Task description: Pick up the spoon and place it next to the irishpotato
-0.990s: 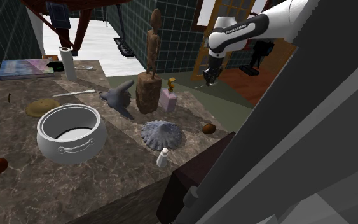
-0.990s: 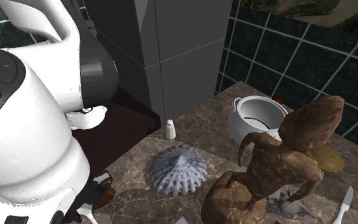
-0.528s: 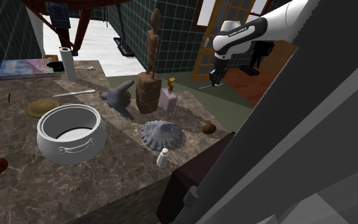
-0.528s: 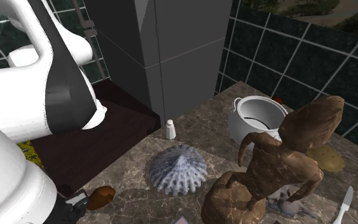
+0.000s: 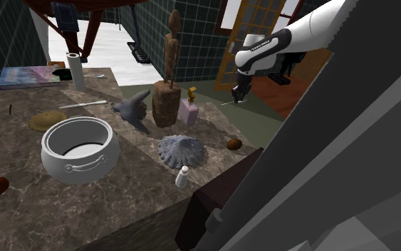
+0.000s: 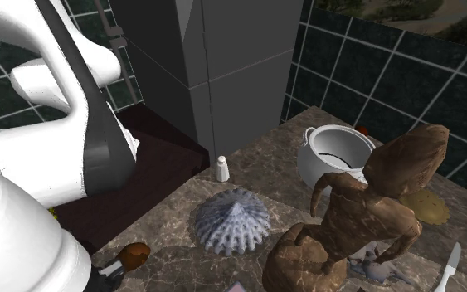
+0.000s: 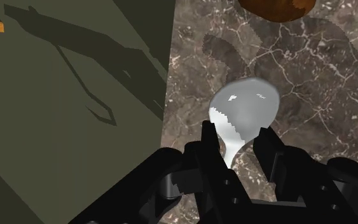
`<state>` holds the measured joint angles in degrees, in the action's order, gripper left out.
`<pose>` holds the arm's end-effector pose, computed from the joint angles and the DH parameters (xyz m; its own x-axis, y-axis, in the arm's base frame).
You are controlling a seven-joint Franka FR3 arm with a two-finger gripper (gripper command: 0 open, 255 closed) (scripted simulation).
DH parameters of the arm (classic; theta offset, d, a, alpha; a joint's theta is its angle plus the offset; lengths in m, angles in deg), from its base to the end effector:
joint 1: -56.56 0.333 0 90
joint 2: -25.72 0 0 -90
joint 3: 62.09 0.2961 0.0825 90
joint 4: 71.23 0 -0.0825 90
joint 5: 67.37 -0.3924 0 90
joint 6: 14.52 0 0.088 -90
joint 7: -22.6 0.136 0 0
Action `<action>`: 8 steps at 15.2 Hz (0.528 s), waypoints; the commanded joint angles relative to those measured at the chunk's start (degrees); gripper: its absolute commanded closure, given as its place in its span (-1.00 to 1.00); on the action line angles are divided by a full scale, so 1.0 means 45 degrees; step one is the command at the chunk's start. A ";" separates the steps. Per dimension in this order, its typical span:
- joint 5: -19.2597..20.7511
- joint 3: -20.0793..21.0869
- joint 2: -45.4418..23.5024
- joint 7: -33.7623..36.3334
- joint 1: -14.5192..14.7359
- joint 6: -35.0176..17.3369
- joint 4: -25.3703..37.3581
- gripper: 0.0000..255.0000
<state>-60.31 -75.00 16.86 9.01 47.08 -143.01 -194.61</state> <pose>0.5082 -0.2170 0.2714 0.9925 -0.0769 -0.0952 -0.0667 -0.9921 0.1060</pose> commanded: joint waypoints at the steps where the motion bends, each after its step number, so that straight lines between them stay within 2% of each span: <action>1: -0.0029 0.0007 -0.0216 0.0013 -0.0010 -0.0317 -0.0098 1.00; 8: -0.0148 0.0042 -0.1041 0.0031 -0.0066 -0.1408 -0.0377 1.00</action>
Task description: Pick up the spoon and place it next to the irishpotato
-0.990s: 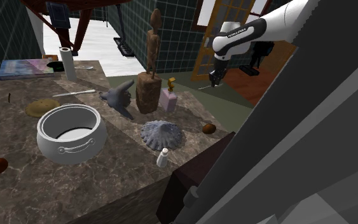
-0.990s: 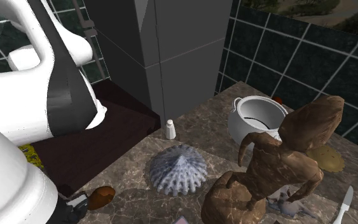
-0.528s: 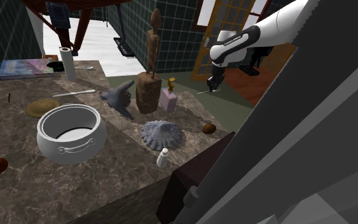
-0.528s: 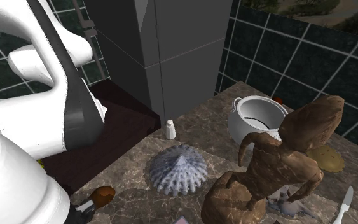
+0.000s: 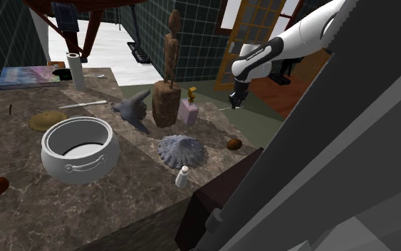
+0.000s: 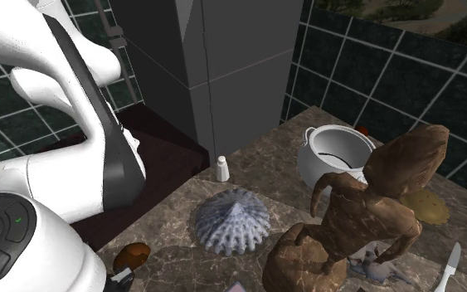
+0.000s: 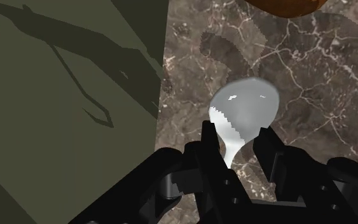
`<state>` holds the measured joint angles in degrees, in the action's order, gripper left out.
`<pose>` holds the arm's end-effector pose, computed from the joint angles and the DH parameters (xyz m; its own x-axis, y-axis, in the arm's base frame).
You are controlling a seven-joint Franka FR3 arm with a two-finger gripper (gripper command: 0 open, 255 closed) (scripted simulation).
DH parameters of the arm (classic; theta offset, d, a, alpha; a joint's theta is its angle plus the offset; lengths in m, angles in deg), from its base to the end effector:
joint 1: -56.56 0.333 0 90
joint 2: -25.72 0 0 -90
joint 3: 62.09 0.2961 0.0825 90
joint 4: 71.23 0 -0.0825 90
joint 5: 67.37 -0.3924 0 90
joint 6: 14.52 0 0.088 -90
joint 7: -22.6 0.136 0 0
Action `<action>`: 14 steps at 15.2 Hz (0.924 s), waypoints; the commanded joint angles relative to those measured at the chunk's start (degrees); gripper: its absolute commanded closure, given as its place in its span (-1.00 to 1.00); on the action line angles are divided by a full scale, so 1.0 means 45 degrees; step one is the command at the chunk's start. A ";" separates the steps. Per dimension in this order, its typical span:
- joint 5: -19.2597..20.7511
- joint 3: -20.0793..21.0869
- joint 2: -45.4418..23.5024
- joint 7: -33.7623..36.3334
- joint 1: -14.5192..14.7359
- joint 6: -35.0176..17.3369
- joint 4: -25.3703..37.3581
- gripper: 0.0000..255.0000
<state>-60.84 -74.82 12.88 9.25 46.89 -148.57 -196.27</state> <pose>0.5062 -0.2154 0.2295 0.9925 -0.0769 -0.0954 -0.0666 -0.9921 0.1061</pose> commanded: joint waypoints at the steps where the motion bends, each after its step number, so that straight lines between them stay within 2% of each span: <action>1: -0.0047 0.0008 -0.0284 -0.0021 -0.0033 -0.0328 -0.0039 1.00; 14: -0.0330 0.0166 -0.2093 -0.0022 -0.0190 -0.2235 -0.0158 1.00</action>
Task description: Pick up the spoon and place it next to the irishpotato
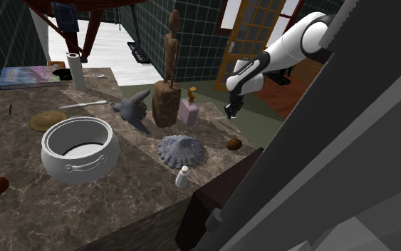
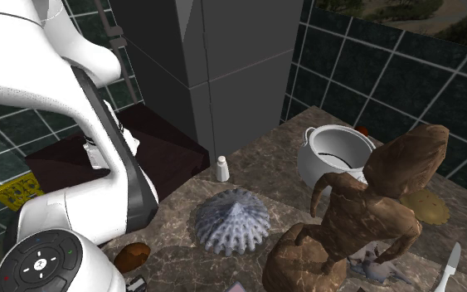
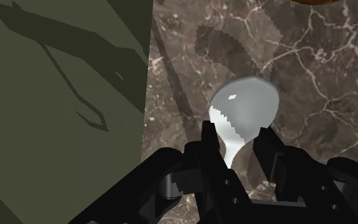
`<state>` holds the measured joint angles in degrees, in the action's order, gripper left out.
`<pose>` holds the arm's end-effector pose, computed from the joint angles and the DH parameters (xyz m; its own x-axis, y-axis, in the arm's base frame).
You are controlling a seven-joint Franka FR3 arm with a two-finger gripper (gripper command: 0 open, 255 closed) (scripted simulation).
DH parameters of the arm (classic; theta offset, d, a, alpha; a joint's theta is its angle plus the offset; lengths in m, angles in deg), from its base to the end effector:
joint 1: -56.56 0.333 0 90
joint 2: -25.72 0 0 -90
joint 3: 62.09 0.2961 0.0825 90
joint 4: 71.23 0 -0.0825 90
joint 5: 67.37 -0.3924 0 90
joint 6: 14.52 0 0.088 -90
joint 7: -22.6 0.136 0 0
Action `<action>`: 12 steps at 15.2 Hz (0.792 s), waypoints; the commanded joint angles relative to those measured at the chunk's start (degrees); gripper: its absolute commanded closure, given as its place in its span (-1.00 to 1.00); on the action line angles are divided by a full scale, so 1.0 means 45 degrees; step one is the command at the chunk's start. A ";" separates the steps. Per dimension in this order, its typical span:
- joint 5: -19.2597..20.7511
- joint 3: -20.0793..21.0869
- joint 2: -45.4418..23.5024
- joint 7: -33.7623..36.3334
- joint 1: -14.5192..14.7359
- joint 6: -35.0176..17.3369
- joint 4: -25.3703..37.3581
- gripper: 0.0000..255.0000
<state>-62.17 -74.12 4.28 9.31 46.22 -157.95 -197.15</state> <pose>0.5025 -0.2141 0.1555 0.9925 -0.0767 -0.0952 -0.0665 -0.9921 0.1061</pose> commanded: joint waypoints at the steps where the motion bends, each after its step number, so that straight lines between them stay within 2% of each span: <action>1: -0.0070 0.0038 -0.0413 -0.0038 -0.0064 -0.0362 0.0056 1.00; 9: -0.0068 0.0040 -0.0412 -0.0036 -0.0065 -0.0360 0.0055 1.00; 10: -0.0068 0.0040 -0.0412 -0.0036 -0.0065 -0.0360 0.0055 -1.00; 12: -0.0068 0.0040 -0.0412 -0.0036 -0.0065 -0.0360 0.0055 -1.00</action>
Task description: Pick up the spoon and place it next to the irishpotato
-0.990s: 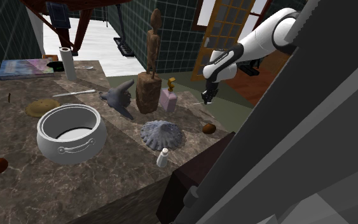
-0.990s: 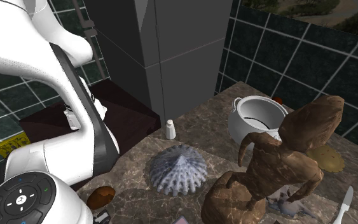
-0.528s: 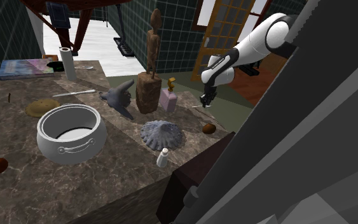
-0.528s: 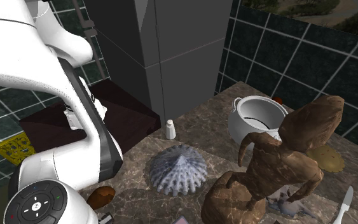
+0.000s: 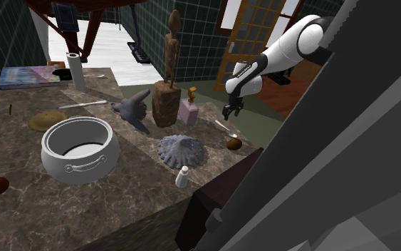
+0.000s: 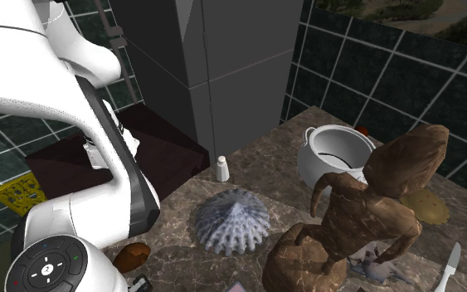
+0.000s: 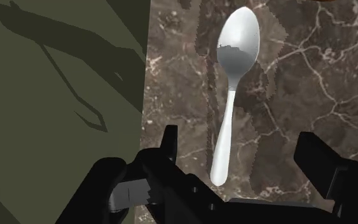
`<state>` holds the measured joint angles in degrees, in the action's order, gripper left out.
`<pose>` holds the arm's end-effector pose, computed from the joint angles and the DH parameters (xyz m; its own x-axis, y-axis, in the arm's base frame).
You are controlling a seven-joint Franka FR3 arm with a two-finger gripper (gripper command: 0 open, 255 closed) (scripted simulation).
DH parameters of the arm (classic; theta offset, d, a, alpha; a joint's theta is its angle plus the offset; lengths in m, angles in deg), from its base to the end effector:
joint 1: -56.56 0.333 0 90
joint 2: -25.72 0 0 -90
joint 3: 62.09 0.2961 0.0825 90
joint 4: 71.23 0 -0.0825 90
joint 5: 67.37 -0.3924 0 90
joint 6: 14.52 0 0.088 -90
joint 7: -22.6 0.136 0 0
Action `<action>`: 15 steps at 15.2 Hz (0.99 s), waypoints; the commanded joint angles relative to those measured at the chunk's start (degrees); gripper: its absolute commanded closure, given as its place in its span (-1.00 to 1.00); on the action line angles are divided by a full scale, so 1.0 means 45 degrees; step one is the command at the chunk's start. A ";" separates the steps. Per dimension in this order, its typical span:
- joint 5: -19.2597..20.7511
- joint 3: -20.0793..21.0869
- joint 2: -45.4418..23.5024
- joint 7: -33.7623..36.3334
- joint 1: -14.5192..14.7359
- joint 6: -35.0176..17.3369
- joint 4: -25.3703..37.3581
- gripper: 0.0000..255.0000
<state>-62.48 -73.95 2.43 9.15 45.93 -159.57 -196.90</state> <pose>0.5019 -0.2155 0.1419 0.9925 -0.0769 -0.0948 -0.0668 -0.9921 0.1062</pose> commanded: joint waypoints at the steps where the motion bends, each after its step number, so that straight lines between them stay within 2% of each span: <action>1: 0.0000 0.0000 0.0000 0.0000 0.0000 0.0000 0.0000 -1.00; 3: 0.0000 0.0000 0.0000 0.0000 0.0000 0.0000 0.0000 -1.00; 7: 0.0184 -0.0086 0.1272 0.0130 0.0225 0.1414 0.0141 -1.00; 15: 0.0186 -0.0082 0.1272 0.0131 0.0221 0.1414 0.0141 -1.00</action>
